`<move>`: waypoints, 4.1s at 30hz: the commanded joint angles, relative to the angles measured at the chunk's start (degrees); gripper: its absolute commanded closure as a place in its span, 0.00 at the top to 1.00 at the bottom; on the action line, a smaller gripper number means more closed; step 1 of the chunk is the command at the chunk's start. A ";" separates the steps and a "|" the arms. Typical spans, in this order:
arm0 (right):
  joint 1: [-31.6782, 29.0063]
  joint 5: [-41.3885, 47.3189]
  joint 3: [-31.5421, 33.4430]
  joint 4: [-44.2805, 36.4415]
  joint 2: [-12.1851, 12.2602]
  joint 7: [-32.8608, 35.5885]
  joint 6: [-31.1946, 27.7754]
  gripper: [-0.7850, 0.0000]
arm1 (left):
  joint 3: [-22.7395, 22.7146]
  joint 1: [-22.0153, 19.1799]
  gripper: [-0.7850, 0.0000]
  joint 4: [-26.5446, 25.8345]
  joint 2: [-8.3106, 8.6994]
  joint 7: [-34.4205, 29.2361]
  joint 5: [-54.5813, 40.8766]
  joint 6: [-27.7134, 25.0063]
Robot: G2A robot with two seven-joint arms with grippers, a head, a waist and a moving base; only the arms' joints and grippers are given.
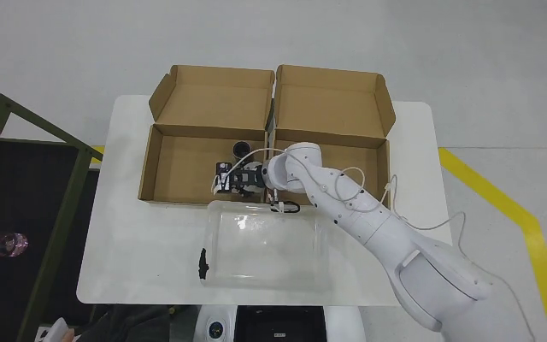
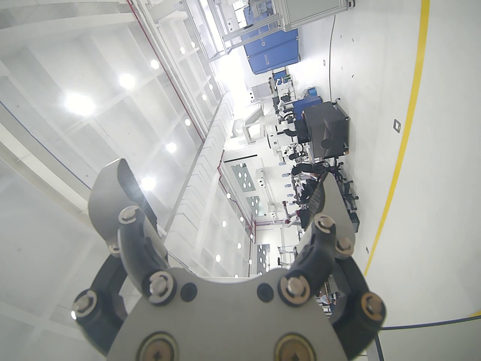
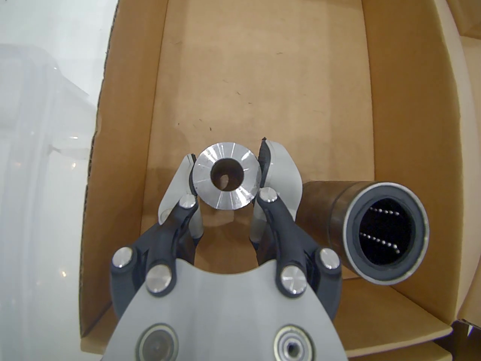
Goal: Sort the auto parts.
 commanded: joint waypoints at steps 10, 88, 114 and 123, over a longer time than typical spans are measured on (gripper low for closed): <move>1.06 -0.27 1.16 1.47 -0.87 -2.55 -0.12 0.44 | 0.00 0.00 1.00 0.00 0.00 0.00 0.00 0.00; -72.10 -9.63 68.08 -61.63 17.41 -22.69 17.46 1.00 | 0.00 0.00 1.00 0.00 0.00 0.00 0.00 0.00; -72.11 -9.68 68.07 -61.63 17.40 -22.72 17.43 1.00 | 0.00 0.00 1.00 0.00 0.00 0.00 0.00 0.00; -72.11 -9.68 68.07 -61.63 17.40 -22.72 17.43 1.00 | 0.00 0.00 1.00 0.00 0.00 0.00 0.00 0.00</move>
